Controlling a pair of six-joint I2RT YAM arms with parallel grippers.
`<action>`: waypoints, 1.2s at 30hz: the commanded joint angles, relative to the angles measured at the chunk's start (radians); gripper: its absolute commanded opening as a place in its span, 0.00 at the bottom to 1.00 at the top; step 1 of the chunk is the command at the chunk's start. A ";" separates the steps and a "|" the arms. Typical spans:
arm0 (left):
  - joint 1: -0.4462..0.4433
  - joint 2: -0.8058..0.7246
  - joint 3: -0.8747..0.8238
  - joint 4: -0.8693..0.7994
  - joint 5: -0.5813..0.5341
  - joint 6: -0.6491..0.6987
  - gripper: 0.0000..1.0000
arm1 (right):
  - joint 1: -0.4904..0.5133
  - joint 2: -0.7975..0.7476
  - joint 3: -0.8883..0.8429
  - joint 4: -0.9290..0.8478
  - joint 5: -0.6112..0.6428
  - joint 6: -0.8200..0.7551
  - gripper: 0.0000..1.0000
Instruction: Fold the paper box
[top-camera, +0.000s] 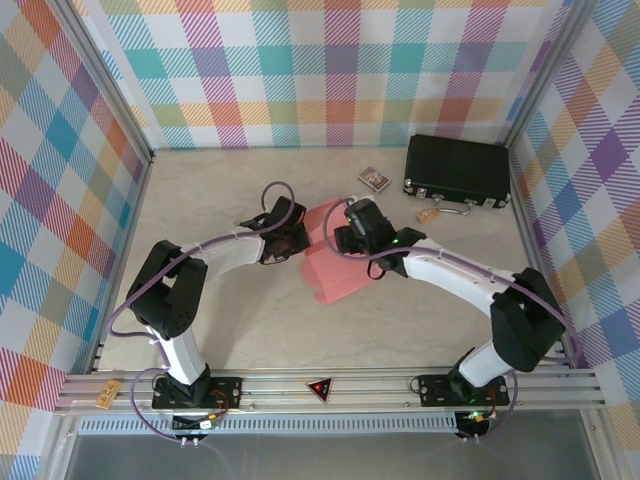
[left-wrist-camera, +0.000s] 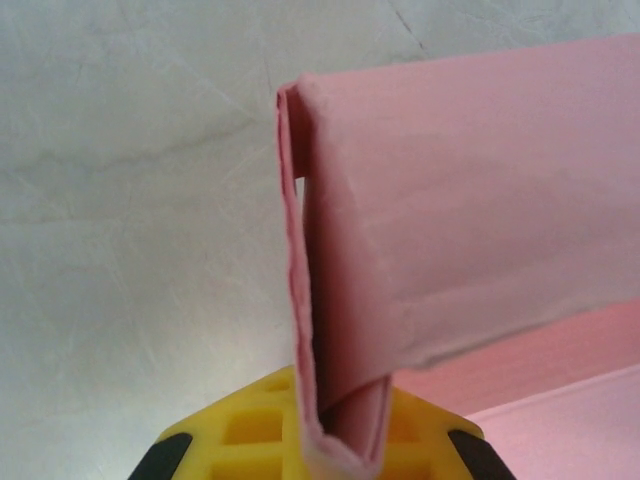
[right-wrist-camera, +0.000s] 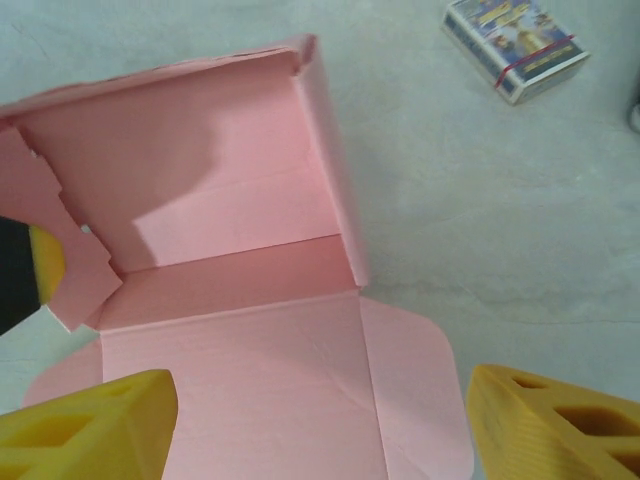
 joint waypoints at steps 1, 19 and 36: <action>-0.012 -0.020 0.034 -0.105 0.034 -0.207 0.00 | -0.063 -0.055 0.008 -0.101 -0.020 -0.017 0.76; -0.074 -0.127 -0.063 -0.198 0.253 -0.951 0.00 | -0.237 -0.142 -0.043 -0.200 -0.034 0.020 0.76; -0.111 -0.054 -0.210 0.107 0.404 -1.181 0.26 | -0.243 -0.121 -0.059 -0.200 -0.043 0.047 0.77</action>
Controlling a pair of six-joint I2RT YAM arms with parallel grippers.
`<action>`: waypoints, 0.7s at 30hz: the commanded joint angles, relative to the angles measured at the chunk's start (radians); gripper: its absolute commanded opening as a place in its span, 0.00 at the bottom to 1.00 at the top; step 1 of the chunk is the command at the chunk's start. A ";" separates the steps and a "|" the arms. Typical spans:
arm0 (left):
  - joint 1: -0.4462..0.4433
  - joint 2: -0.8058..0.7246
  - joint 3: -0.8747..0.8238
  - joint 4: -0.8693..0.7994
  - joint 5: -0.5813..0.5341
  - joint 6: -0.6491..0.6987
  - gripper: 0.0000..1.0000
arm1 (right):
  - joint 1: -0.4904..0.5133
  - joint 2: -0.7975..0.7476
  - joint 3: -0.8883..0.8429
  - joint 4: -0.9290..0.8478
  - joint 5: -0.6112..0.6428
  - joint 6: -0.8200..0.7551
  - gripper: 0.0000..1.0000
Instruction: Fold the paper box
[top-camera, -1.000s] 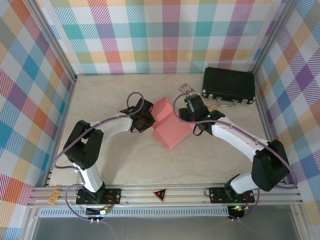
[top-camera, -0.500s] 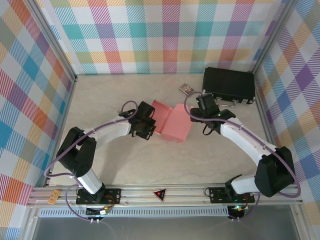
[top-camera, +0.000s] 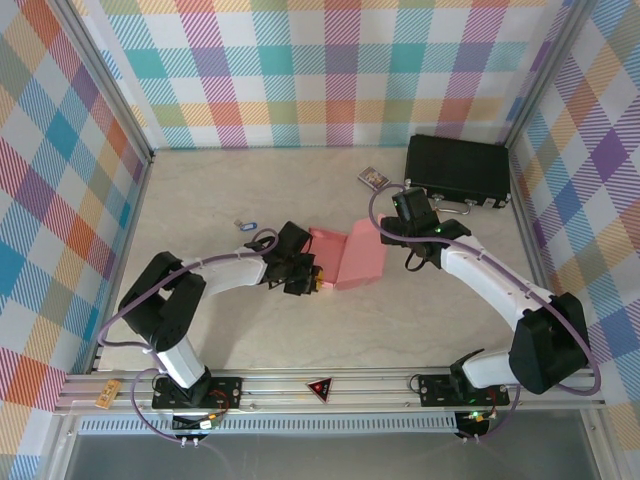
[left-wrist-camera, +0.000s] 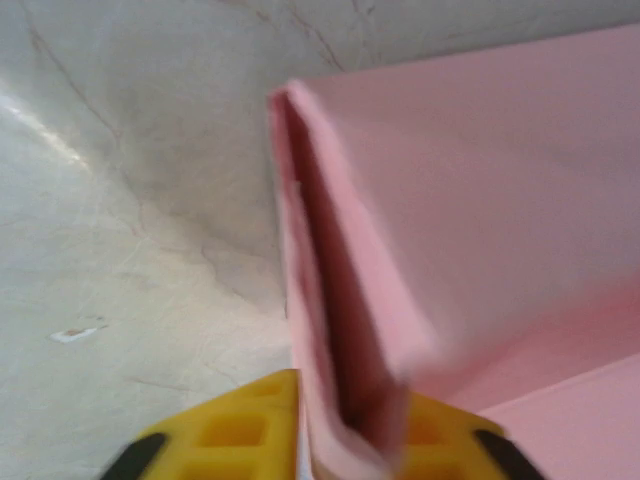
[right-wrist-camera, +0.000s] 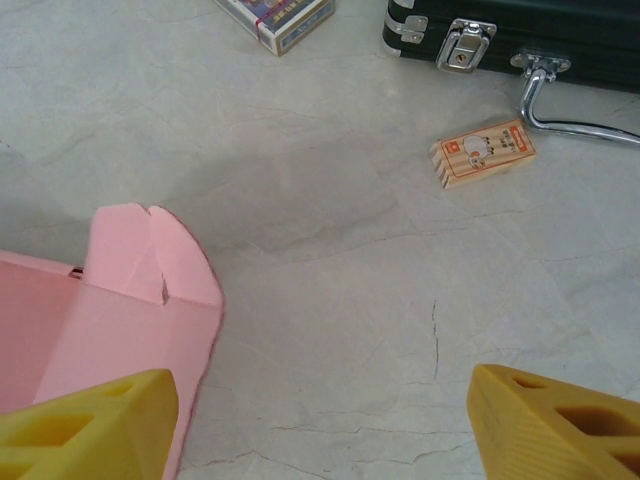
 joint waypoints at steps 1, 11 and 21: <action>-0.006 0.024 -0.017 0.067 0.029 -0.027 0.33 | -0.008 0.012 -0.016 -0.016 -0.009 0.016 0.77; -0.008 -0.025 0.116 -0.070 -0.157 0.252 0.87 | -0.011 -0.003 -0.016 -0.027 -0.002 0.011 0.77; -0.007 -0.081 0.319 -0.392 -0.471 0.811 0.95 | -0.019 -0.079 -0.020 -0.010 -0.080 -0.004 0.77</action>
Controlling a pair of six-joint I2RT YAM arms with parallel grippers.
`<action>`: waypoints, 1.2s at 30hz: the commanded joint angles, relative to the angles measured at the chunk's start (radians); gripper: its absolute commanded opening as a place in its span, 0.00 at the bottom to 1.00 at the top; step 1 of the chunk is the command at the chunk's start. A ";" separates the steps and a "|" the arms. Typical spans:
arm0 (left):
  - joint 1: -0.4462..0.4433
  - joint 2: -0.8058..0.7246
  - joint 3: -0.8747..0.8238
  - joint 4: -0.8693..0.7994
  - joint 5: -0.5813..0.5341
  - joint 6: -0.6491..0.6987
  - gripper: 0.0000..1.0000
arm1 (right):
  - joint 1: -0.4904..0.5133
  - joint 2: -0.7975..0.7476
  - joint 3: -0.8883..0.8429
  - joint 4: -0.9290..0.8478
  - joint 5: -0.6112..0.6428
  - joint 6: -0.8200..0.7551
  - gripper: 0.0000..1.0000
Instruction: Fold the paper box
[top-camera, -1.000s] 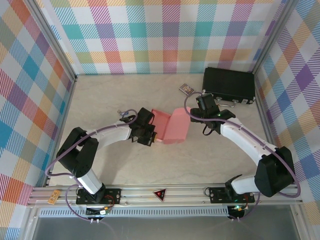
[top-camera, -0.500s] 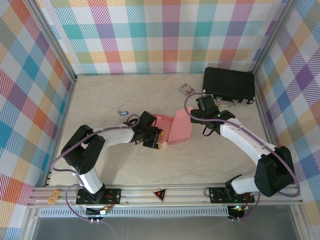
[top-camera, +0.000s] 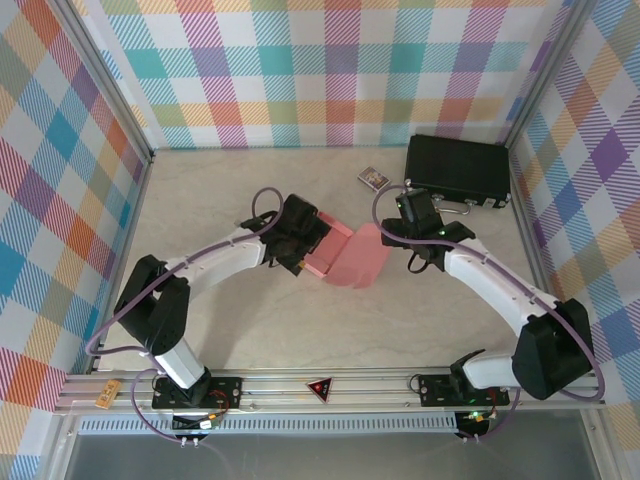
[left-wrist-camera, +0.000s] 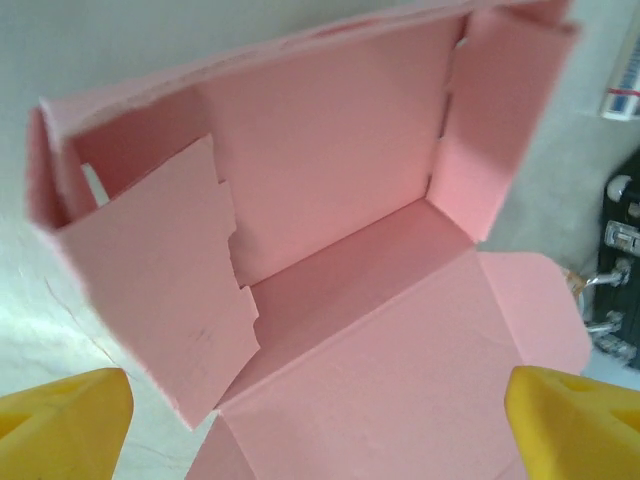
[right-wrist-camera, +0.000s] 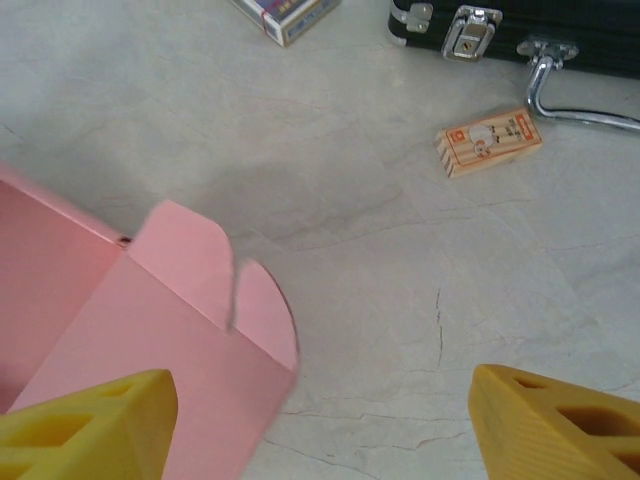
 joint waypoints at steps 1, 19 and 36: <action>-0.006 -0.042 0.064 -0.189 -0.179 0.281 0.95 | -0.010 -0.045 -0.007 -0.004 -0.052 -0.009 0.77; 0.152 -0.021 0.088 -0.095 0.076 0.661 0.81 | -0.045 -0.091 -0.056 -0.064 -0.107 -0.018 0.77; -0.038 0.117 0.352 -0.240 0.107 1.225 0.79 | -0.187 -0.131 -0.256 -0.059 -0.325 0.070 0.76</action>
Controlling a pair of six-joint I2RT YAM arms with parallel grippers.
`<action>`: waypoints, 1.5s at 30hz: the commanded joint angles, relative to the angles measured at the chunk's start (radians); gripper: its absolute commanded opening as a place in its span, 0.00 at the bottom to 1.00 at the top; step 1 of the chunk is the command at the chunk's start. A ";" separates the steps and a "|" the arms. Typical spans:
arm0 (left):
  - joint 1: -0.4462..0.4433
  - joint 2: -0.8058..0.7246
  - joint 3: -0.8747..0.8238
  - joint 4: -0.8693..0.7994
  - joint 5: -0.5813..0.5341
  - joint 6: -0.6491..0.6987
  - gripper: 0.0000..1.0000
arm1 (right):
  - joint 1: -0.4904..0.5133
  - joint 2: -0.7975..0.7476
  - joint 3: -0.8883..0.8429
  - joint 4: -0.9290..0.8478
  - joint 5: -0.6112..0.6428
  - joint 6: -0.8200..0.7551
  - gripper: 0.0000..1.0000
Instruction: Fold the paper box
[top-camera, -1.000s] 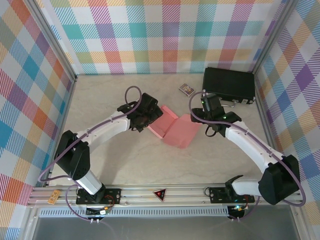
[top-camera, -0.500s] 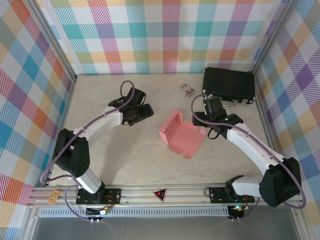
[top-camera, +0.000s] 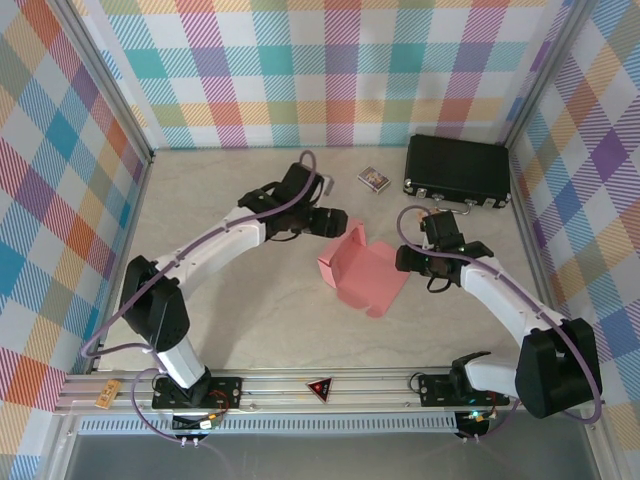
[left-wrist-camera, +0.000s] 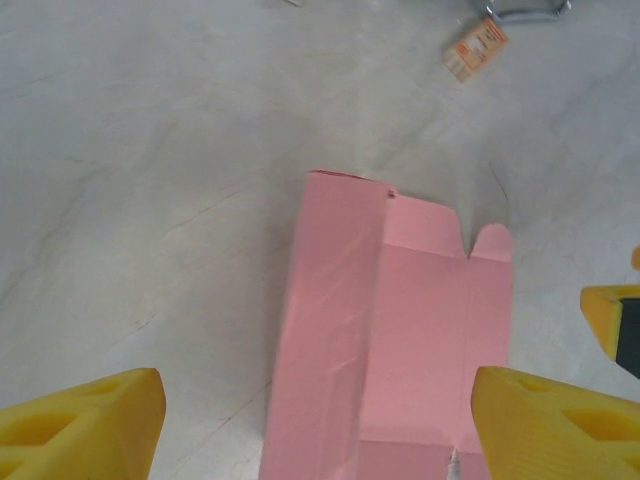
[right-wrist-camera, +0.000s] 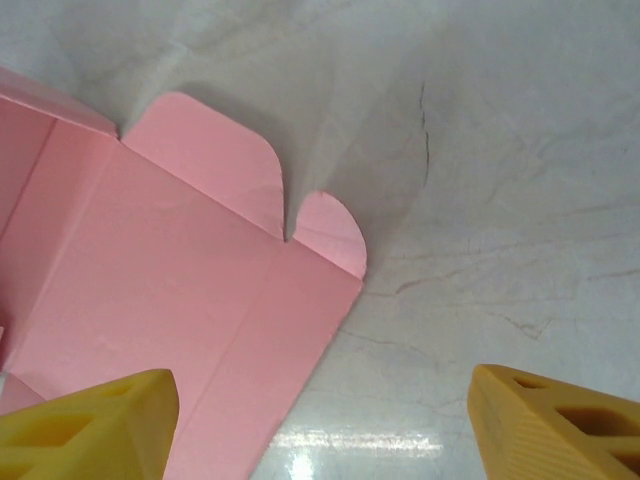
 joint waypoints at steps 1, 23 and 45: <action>-0.023 0.059 0.045 -0.084 0.005 0.113 0.80 | -0.014 -0.031 -0.023 -0.013 -0.048 0.032 0.76; -0.028 0.168 0.090 -0.095 0.075 0.168 0.75 | -0.048 0.103 -0.147 0.160 -0.236 0.189 0.62; 0.010 0.192 0.008 -0.049 -0.039 0.069 0.50 | -0.065 0.065 -0.105 0.165 -0.261 0.178 0.56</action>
